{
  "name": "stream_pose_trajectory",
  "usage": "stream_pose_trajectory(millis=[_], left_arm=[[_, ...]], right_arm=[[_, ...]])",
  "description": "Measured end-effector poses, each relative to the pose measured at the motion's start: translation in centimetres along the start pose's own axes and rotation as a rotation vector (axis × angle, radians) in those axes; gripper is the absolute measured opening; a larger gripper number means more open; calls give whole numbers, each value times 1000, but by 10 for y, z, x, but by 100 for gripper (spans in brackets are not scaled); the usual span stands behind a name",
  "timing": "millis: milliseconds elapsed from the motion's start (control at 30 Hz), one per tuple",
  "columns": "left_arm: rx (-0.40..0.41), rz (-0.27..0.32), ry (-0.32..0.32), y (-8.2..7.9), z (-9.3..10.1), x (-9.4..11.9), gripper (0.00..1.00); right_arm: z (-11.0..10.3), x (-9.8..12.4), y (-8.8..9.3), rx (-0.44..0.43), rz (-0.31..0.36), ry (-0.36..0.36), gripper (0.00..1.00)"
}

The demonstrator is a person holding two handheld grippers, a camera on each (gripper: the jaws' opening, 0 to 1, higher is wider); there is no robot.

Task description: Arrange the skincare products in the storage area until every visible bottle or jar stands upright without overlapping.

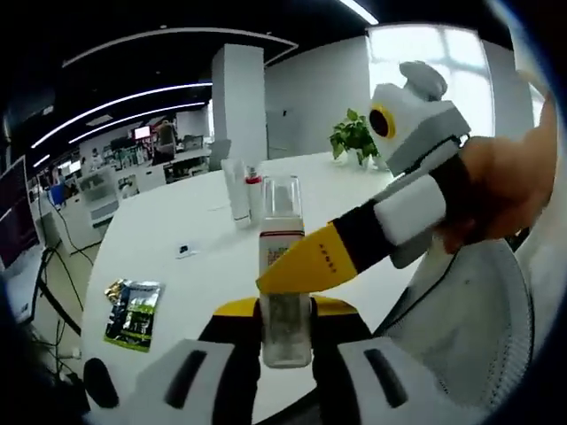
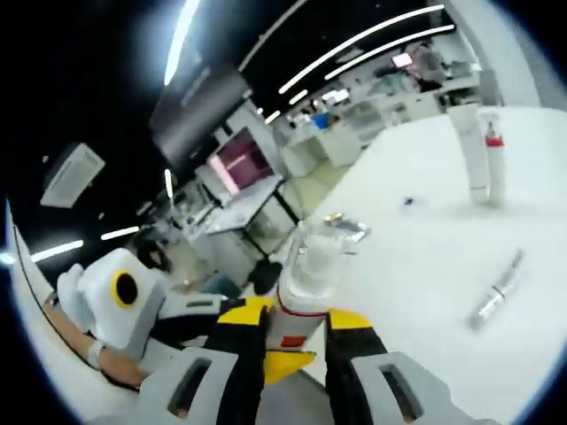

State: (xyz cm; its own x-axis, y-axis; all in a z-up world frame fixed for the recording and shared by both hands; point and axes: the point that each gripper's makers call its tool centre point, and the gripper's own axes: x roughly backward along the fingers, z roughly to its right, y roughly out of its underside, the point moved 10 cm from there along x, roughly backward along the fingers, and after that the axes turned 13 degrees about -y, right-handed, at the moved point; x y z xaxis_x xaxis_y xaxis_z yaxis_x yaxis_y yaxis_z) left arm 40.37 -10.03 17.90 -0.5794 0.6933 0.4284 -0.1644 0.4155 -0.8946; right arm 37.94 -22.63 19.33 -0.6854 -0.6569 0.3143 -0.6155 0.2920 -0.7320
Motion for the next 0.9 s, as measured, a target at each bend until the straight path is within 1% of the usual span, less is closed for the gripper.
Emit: stream_pose_trajectory(millis=[67,100,200,233,267,333,400,433,467,500,533,600,633,700,767,800,900], left_arm=[[3,7,-4,-1,-1,0,16],[9,11,-5,-1,-2,0,16],[7,15,-11,-1,-2,-1,16],[35,-5,-5,1,-2,-3,17],[42,-15,2,2,-2,-4,17],[29,-30,-1,4,-1,-6,17],[40,-43,6,5,0,-7,17],[48,-57,11,6,0,-7,18],[43,-61,8,6,0,-7,17],[41,-72,9,7,0,-7,17],[43,-84,11,8,0,-6,16],[44,-72,11,6,0,-5,15],[42,-69,9,6,0,-5,15],[42,-73,12,7,0,-5,12],[30,-81,14,7,1,-5,10],[23,-82,13,8,2,-6,9],[6,-98,24,9,6,-7,8]], right_arm=[[0,3,0,-13,37,3,18],[0,4,-1,-46,57,-3,17],[-3,4,-3,-42,62,-13,14],[-4,3,-3,-16,38,-13,14],[-4,3,-2,-3,27,-8,14],[-4,2,-1,32,2,-9,14],[-3,1,-1,56,-11,-8,13],[-2,1,-1,82,-31,-10,13],[-2,0,-2,108,-38,-4,13],[0,1,-4,159,-48,20,13],[2,1,-5,185,-64,28,13],[8,1,-10,201,-65,45,13],[13,2,-13,226,-78,65,13],[21,3,-17,225,-73,79,14],[33,5,-22,221,-61,110,14],[41,6,-25,234,-59,141,14],[53,5,-32,246,-47,179,14]])
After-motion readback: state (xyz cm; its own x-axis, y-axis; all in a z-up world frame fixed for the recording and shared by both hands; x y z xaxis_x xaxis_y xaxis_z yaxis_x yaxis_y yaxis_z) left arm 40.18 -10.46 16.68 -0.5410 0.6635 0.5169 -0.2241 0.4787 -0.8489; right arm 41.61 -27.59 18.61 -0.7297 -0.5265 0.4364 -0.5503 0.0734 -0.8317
